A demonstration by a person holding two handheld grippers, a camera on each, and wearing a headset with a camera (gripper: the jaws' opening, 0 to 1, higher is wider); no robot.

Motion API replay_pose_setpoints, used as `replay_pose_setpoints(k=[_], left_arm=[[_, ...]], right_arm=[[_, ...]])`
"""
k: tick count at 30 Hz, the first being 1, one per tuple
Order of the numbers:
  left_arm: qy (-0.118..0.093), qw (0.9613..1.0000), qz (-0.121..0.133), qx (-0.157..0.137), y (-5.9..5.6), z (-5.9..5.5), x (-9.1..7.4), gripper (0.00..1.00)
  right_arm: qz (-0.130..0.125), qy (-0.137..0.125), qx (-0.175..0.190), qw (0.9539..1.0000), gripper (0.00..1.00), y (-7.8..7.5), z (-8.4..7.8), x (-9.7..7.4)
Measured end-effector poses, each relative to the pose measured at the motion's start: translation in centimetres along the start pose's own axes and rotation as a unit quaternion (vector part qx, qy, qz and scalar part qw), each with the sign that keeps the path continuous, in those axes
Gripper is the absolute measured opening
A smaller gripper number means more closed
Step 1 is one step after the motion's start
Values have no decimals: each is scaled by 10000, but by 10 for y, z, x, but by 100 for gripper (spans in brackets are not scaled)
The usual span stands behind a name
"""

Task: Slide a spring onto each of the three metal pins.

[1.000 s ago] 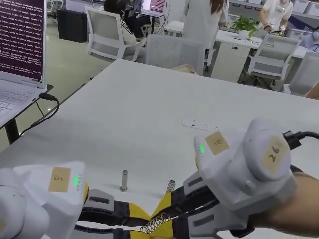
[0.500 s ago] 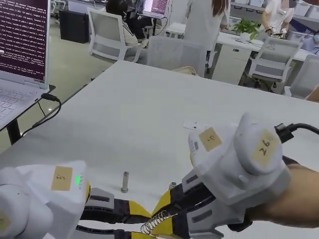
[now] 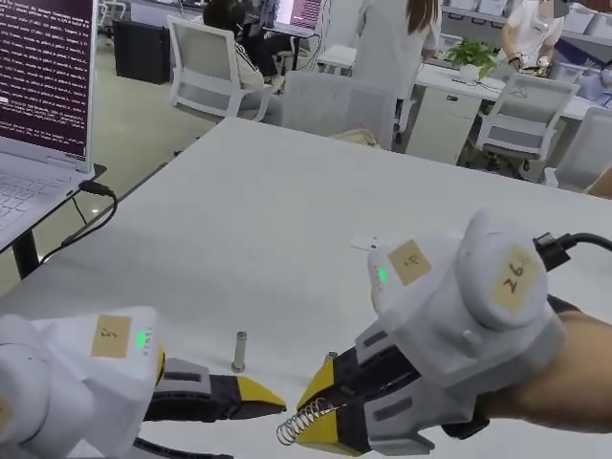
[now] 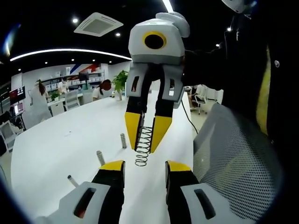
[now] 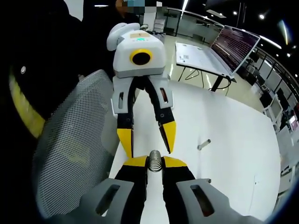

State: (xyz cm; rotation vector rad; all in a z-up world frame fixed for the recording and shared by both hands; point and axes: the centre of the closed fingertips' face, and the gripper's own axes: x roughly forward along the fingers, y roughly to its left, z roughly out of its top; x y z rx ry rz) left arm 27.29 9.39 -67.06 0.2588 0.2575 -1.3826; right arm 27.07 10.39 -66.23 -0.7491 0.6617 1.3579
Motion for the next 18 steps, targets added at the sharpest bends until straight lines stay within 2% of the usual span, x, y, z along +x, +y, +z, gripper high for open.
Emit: replay_pose_setpoints(k=[18], left_arm=[[-56, 9991, 299, -304, 6, -7, -15, 47]], right_arm=[[76, 146, -112, 9998, 8, -3, 2, 1]])
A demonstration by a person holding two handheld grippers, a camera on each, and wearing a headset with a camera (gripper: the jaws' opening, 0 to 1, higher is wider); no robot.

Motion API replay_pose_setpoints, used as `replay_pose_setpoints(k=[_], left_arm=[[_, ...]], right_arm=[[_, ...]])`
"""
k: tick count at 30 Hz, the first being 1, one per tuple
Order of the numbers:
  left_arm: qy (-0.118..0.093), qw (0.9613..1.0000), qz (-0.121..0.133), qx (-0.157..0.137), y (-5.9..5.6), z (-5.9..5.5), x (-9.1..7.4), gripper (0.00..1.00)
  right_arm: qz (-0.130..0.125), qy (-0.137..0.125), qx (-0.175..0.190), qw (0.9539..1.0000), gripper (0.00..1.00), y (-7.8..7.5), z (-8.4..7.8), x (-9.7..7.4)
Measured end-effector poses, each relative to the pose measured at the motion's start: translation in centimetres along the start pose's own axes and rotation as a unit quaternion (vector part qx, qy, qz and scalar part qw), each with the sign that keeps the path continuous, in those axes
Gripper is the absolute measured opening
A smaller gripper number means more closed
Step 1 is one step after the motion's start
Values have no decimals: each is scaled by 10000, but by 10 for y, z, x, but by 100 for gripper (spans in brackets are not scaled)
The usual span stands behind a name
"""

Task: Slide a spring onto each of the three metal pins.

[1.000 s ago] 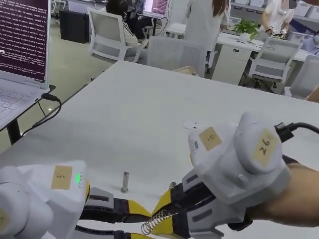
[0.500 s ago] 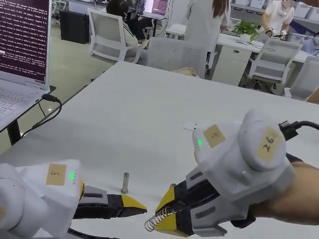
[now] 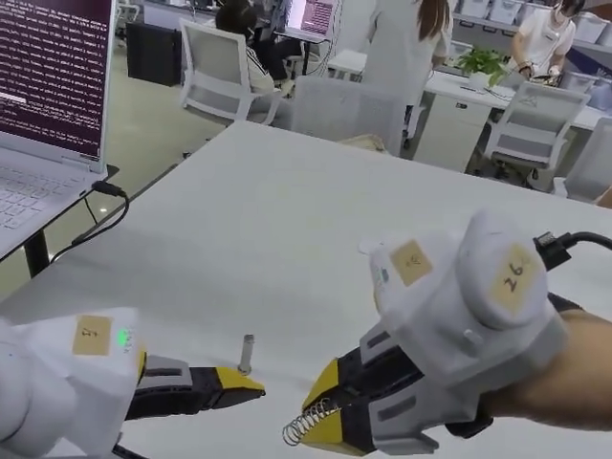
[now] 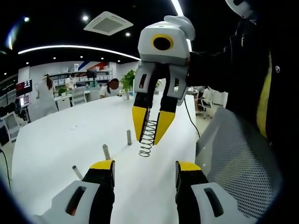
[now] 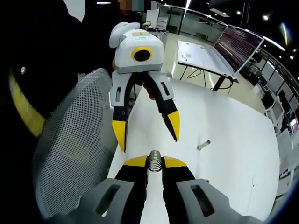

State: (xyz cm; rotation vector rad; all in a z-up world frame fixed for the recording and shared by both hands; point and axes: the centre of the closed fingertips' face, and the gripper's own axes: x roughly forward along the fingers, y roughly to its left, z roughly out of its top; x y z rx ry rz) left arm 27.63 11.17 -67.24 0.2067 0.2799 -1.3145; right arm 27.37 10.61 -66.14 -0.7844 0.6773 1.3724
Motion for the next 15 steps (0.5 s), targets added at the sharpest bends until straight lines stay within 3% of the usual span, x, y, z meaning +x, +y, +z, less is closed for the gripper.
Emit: replay_pose_setpoints(k=[5, 15], left_arm=[[12, 9997, 203, -120, 6, -6, -5, 55], [-46, 9983, 519, -279, 19, -13, -15, 62]], right_arm=[[1, 43, -39, 10000, 8, -4, 0, 0], [21, 75, -95, 9999, 8, -12, 1, 2]])
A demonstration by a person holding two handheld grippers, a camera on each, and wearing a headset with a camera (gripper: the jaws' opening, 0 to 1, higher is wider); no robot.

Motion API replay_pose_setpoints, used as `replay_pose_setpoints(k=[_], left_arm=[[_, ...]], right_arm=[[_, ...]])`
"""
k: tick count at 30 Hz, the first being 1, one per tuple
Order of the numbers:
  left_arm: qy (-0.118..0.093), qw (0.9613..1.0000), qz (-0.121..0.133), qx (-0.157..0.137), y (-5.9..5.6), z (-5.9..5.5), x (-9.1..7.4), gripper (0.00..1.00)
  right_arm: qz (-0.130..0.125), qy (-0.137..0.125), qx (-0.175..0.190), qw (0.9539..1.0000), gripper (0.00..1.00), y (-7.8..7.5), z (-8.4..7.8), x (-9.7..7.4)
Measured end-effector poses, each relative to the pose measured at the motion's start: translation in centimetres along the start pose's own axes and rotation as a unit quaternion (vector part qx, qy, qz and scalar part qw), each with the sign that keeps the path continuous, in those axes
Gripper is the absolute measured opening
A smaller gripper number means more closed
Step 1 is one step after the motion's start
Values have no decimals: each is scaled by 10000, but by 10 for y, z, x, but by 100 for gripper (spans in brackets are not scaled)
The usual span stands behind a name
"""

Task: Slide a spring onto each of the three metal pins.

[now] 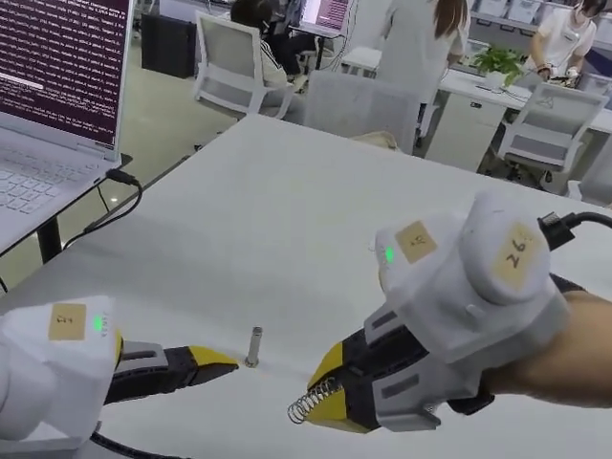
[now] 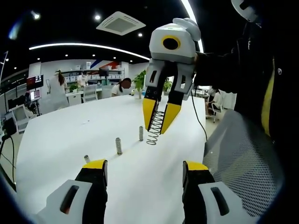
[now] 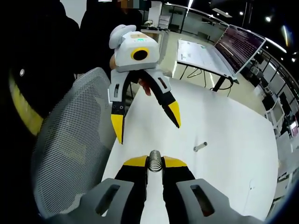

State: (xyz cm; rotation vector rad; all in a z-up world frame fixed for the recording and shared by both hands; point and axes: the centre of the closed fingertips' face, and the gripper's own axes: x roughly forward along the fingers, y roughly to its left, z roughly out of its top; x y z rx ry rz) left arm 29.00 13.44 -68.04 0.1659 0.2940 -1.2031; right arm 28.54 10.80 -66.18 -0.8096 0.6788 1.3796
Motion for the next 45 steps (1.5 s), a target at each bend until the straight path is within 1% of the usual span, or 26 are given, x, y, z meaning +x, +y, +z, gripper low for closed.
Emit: replay_pose_setpoints(k=[4, 6, 15, 18, 23, 26, 29, 32, 36, 39, 45], left_arm=[[6, 9999, 160, -33, 5, -5, -2, 65], [6, 9997, 225, -68, 7, -7, -3, 65], [-111, 9988, 451, -158, 11, -6, -7, 69], [-107, 9988, 451, -170, 10, -7, -7, 68], [-107, 9987, 458, -173, 10, -8, -6, 68], [-113, 9986, 490, -173, 12, -7, -7, 68], [-125, 9985, 506, -167, 13, -6, -7, 68], [-142, 9984, 521, -182, 13, -6, -7, 68], [-144, 9983, 532, -204, 12, -7, -7, 68], [-153, 9982, 540, -207, 11, -7, -7, 68], [-189, 9976, 619, -224, 15, -8, -9, 68]], right_arm=[[6, 22, -27, 10000, 8, -5, 1, 0], [-5, 38, -46, 10000, 8, -8, 1, 0], [-70, 111, -100, 9999, 8, -29, 5, -6], [-94, 129, -73, 9998, 8, -37, 5, -6], [-80, 240, -89, 9996, 8, -49, 3, -3], [-81, 315, -130, 9994, 8, -58, 4, -1], [-64, 361, -164, 9992, 8, -66, 5, 0], [-20, 415, -194, 9989, 8, -73, 7, 3], [64, 590, -229, 9980, 8, -82, 5, 11], [99, 618, -243, 9977, 8, -88, 8, 15], [163, 734, -250, 9969, 8, -103, 9, 28]])
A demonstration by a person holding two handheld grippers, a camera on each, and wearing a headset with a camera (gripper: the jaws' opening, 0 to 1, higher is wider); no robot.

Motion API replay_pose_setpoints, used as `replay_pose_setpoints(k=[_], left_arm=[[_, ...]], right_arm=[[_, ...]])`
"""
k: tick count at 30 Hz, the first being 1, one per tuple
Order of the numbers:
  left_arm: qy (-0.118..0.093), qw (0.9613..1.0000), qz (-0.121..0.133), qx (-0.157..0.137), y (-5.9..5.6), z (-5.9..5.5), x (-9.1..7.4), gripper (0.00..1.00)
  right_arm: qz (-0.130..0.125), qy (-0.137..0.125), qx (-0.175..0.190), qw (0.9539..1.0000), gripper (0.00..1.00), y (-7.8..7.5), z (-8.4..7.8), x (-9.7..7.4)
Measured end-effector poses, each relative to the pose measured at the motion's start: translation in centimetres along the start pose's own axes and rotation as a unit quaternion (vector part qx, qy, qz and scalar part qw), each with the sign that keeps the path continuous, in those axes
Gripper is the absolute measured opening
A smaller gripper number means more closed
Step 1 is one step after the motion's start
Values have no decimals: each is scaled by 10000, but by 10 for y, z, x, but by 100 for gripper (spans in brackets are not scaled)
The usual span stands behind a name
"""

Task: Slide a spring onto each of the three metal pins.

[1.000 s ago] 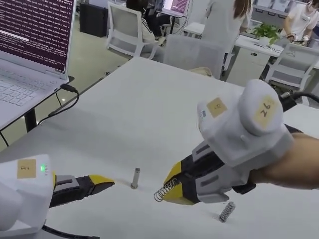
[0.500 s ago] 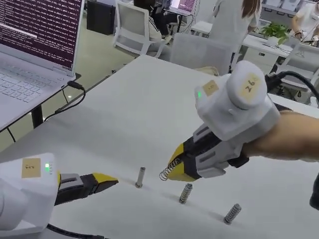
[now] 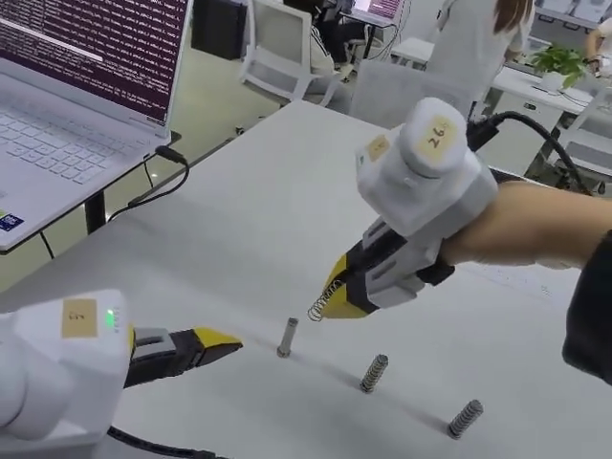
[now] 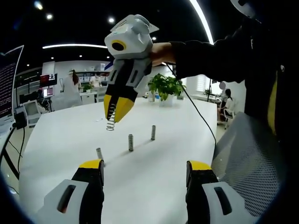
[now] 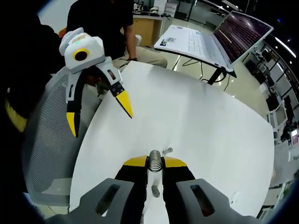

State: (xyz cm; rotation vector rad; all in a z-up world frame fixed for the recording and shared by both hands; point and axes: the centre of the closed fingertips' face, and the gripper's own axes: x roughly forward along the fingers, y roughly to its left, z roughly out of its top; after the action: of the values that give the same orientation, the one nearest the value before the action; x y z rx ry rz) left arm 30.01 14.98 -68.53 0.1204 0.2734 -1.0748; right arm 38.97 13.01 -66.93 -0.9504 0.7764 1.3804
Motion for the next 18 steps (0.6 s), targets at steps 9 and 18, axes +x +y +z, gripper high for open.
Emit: replay_pose_setpoints(k=[9, 18], left_arm=[[9, 10000, 87, 12, 3, -1, -2, 68], [82, 9999, 131, 19, 5, -6, -5, 68]], right_arm=[[72, 145, 76, 9998, 8, -15, -1, 20], [152, 335, 129, 9992, 8, -26, -9, 42]])
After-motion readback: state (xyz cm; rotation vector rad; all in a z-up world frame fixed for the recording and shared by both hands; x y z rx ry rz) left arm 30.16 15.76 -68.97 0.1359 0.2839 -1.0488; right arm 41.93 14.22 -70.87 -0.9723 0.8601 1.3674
